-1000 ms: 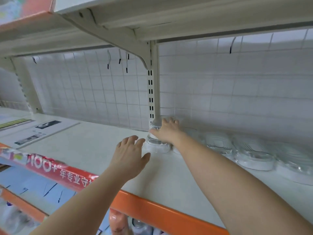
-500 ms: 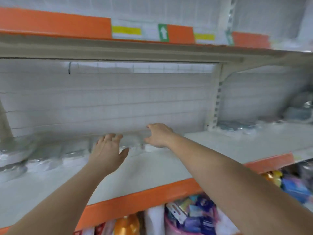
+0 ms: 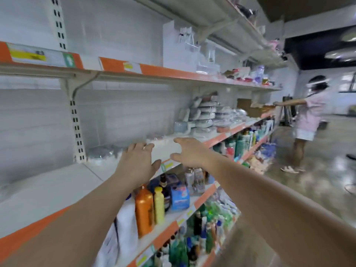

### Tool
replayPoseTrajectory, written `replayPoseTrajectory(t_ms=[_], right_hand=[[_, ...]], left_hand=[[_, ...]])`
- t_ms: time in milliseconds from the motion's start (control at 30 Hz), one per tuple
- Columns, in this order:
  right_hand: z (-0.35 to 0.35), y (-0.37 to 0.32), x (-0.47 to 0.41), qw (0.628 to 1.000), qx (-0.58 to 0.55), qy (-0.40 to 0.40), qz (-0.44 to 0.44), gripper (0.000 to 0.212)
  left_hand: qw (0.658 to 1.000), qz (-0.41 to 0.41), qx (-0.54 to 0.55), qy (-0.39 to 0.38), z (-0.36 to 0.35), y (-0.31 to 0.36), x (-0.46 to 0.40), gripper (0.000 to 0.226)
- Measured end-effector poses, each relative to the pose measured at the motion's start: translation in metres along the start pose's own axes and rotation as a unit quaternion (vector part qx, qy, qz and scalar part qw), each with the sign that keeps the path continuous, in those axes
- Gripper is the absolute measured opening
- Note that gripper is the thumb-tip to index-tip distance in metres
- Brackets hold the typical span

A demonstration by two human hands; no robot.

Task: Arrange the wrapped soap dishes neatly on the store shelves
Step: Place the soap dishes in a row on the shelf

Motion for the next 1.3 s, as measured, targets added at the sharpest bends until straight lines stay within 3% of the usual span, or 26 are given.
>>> replayPoseTrajectory(t_ms=[200,433,567,800,1033,1167,1300], right_hand=[[0.002,0.129,-0.034,0.997,-0.020,-0.011,-0.075,0.063],[-0.029,0.259,-0.147,0.990,0.002,-0.009,-0.139,0.061],[-0.034,0.316,-0.220,0.991,-0.003,-0.001,-0.131,0.060],[-0.066,0.409,-0.338,0.995,-0.016,-0.002,-0.100,0.055],[-0.118,0.479,-0.455,0.997,-0.059,0.004,-0.039,0.051],[-0.144,0.493,-0.503,0.994,-0.096,0.022,-0.041,0.049],[-0.167,0.489,-0.525,0.993,-0.081,0.062,-0.058,0.073]], left_hand=[[0.999,-0.040,0.012,-0.017,-0.066,0.076,-0.088,0.056],[0.995,-0.010,0.087,-0.053,-0.175,0.126,-0.233,0.059],[0.987,0.029,0.138,-0.082,-0.224,0.151,-0.311,0.063],[0.984,0.044,0.133,-0.112,-0.308,0.195,-0.413,0.066],[0.975,0.139,0.147,-0.097,-0.401,0.232,-0.501,0.061],[0.971,0.205,0.080,-0.089,-0.436,0.245,-0.535,0.058],[0.962,0.263,0.072,-0.032,-0.446,0.238,-0.543,0.058]])
Point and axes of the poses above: each hand's wrist, its own x-axis away from the middle knuckle, its own z-axis out of the back of the hand, y = z × x, the point moved 1 cm from there along -x, towards the middle knuckle, and after that the axes turned 9 degrees about y, right-handed, at the moved point
